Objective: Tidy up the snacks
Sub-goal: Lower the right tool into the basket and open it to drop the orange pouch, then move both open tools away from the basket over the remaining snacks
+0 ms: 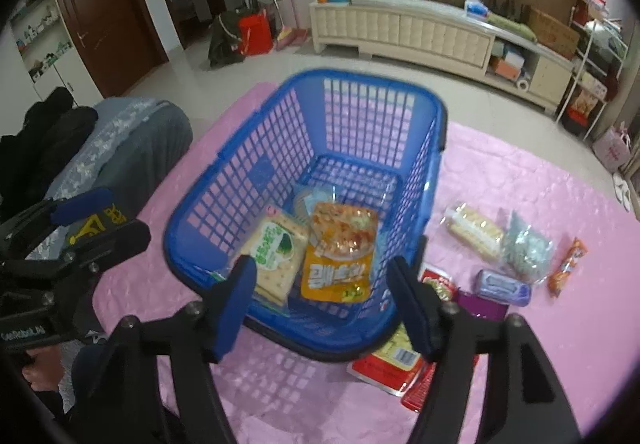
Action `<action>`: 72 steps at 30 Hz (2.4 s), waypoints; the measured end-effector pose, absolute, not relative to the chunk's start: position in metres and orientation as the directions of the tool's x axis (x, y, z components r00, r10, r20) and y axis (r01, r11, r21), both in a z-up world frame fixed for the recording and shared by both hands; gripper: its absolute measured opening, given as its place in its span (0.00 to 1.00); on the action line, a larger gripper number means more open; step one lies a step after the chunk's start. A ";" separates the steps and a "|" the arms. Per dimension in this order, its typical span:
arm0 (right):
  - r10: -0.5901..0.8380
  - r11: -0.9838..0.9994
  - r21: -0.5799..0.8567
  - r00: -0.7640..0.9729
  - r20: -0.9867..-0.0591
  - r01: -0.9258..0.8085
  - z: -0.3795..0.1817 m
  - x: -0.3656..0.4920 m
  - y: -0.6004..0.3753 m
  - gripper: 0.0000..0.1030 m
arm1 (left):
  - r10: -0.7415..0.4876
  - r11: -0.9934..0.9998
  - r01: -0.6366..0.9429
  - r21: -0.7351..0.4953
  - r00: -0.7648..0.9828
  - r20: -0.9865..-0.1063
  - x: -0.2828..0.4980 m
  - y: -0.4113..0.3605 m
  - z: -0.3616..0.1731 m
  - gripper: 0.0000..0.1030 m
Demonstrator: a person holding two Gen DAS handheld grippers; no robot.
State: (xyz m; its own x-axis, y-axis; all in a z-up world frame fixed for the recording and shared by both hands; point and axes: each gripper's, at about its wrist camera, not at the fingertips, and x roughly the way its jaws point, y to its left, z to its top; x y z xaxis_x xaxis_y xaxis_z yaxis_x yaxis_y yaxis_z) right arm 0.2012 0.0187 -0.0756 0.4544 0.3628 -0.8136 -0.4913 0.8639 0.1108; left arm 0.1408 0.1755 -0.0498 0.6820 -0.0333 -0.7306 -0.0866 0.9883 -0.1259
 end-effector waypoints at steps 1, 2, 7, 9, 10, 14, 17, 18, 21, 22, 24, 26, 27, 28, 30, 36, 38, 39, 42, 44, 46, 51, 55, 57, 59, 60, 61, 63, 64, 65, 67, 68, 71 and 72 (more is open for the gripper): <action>0.373 0.862 0.114 0.466 -0.802 -0.494 -0.069 0.197 0.015 0.73 | -0.024 0.990 -0.085 -0.115 0.690 -0.723 0.138 0.171 -0.045 0.77; 0.379 0.862 0.114 0.477 -0.793 -0.494 -0.064 0.195 0.013 0.73 | -0.016 0.991 -0.083 -0.103 0.697 -0.717 0.136 0.167 -0.039 0.77; 0.398 0.863 0.110 0.530 -0.749 -0.493 -0.037 0.181 -0.007 0.77 | -0.006 0.996 -0.060 -0.070 0.721 -0.693 0.127 0.145 -0.021 0.77; 0.399 0.867 0.110 0.544 -0.738 -0.486 -0.028 0.176 -0.017 0.77 | 0.019 0.997 -0.061 -0.038 0.731 -0.682 0.123 0.136 -0.013 0.77; 0.402 0.868 0.113 0.550 -0.732 -0.484 -0.024 0.175 -0.022 0.77 | 0.025 0.998 -0.060 -0.030 0.738 -0.675 0.120 0.132 -0.008 0.77; 0.401 0.882 0.119 0.592 -0.700 -0.456 -0.006 0.164 -0.050 0.80 | 0.025 0.999 -0.032 0.002 0.758 -0.652 0.111 0.112 0.005 0.77; 0.376 0.895 0.099 0.620 -0.689 -0.434 0.000 0.157 -0.069 0.82 | 0.041 0.999 -0.015 0.046 0.776 -0.629 0.106 0.093 0.012 0.83; 0.372 0.898 0.096 0.624 -0.688 -0.430 0.001 0.155 -0.073 0.82 | 0.039 0.999 -0.007 0.054 0.783 -0.621 0.104 0.087 0.013 0.83; 0.360 0.905 0.093 0.631 -0.687 -0.415 0.000 0.150 -0.090 0.82 | 0.022 0.998 0.020 0.061 0.783 -0.621 0.103 0.070 0.013 0.84; 0.355 0.909 0.096 0.632 -0.688 -0.406 -0.001 0.148 -0.098 0.82 | 0.018 0.998 0.027 0.063 0.782 -0.623 0.104 0.064 0.012 0.84; 0.354 0.914 0.110 0.635 -0.687 -0.391 -0.004 0.144 -0.111 0.82 | 0.004 0.997 0.043 0.060 0.777 -0.630 0.106 0.052 0.009 0.84; 0.347 0.919 0.115 0.638 -0.687 -0.377 -0.006 0.140 -0.123 0.82 | -0.014 0.997 0.057 0.047 0.768 -0.641 0.109 0.040 0.005 0.84; 0.343 0.922 0.117 0.639 -0.688 -0.369 -0.007 0.138 -0.129 0.82 | -0.024 0.997 0.066 0.041 0.763 -0.646 0.109 0.034 0.003 0.84; 0.336 0.925 0.117 0.639 -0.692 -0.360 -0.009 0.138 -0.137 0.82 | -0.034 0.997 0.075 0.036 0.758 -0.652 0.111 0.029 0.001 0.84; 0.322 0.933 0.117 0.641 -0.697 -0.341 -0.013 0.136 -0.151 0.82 | -0.046 0.995 0.094 0.037 0.749 -0.661 0.113 0.016 -0.003 0.84; 0.290 0.950 0.135 0.631 -0.720 -0.283 -0.028 0.138 -0.187 0.82 | -0.077 0.990 0.137 0.032 0.718 -0.692 0.123 -0.014 -0.016 0.84; 0.283 0.953 0.142 0.625 -0.728 -0.266 -0.034 0.140 -0.196 0.82 | -0.084 0.989 0.147 0.029 0.705 -0.704 0.127 -0.024 -0.023 0.84; 0.281 0.955 0.146 0.620 -0.733 -0.260 -0.038 0.141 -0.201 0.82 | -0.090 0.988 0.154 0.026 0.696 -0.712 0.129 -0.030 -0.028 0.84; 0.267 0.960 0.150 0.607 -0.749 -0.237 -0.052 0.144 -0.217 0.82 | -0.094 0.986 0.167 0.026 0.669 -0.737 0.135 -0.043 -0.043 0.84; 0.261 0.962 0.153 0.599 -0.757 -0.225 -0.060 0.146 -0.225 0.82 | -0.096 0.984 0.175 0.025 0.649 -0.754 0.138 -0.050 -0.054 0.84; 0.249 0.966 0.153 0.586 -0.771 -0.209 -0.072 0.148 -0.233 0.82 | -0.098 0.983 0.181 0.022 0.624 -0.775 0.143 -0.057 -0.066 0.84; 0.245 0.968 0.171 0.545 -0.802 -0.182 -0.101 0.154 -0.248 0.82 | -0.097 0.981 0.194 0.018 0.568 -0.817 0.155 -0.073 -0.096 0.84; 0.232 0.971 0.165 0.518 -0.823 -0.174 -0.122 0.157 -0.253 0.82 | -0.101 0.982 0.190 -0.003 0.509 -0.855 0.165 -0.080 -0.123 0.84; 0.228 0.972 0.161 0.501 -0.835 -0.173 -0.133 0.159 -0.255 0.82 | -0.101 0.982 0.187 -0.012 0.475 -0.874 0.171 -0.081 -0.138 0.84; 0.221 0.972 0.153 0.487 -0.845 -0.176 -0.143 0.161 -0.255 0.82 | -0.097 0.983 0.183 -0.014 0.452 -0.887 0.177 -0.082 -0.150 0.84; 0.216 0.973 0.147 0.482 -0.849 -0.177 -0.147 0.162 -0.255 0.82 | -0.094 0.984 0.180 -0.015 0.439 -0.894 0.180 -0.081 -0.156 0.84; 0.214 0.973 0.144 0.476 -0.853 -0.179 -0.152 0.164 -0.255 0.82 | -0.094 0.984 0.175 -0.020 0.422 -0.902 0.184 -0.080 -0.163 0.84; 0.217 0.973 0.151 0.464 -0.859 -0.176 -0.158 0.167 -0.256 0.82 | -0.094 0.985 0.169 -0.027 0.402 -0.911 0.191 -0.078 -0.173 0.84; 0.220 0.972 0.155 0.459 -0.861 -0.176 -0.160 0.168 -0.256 0.82 | -0.093 0.986 0.166 -0.028 0.394 -0.915 0.193 -0.077 -0.176 0.84; 0.222 0.972 0.157 0.455 -0.863 -0.176 -0.163 0.169 -0.257 0.82 | -0.088 0.986 0.163 -0.028 0.381 -0.920 0.197 -0.076 -0.182 0.84; 0.218 0.973 0.156 0.447 -0.868 -0.171 -0.169 0.172 -0.258 0.82 | -0.081 0.987 0.158 -0.025 0.362 -0.929 0.202 -0.074 -0.191 0.84; 0.217 0.973 0.157 0.443 -0.870 -0.170 -0.172 0.174 -0.258 0.82 | -0.080 0.987 0.157 -0.025 0.350 -0.933 0.204 -0.074 -0.196 0.84; 0.217 0.973 0.160 0.433 -0.875 -0.164 -0.180 0.179 -0.258 0.82 | -0.073 0.987 0.159 -0.021 0.327 -0.942 0.211 -0.073 -0.207 0.84; 0.220 0.973 0.165 0.428 -0.877 -0.162 -0.183 0.181 -0.259 0.82 | -0.071 0.988 0.156 -0.021 0.322 -0.944 0.213 -0.072 -0.211 0.84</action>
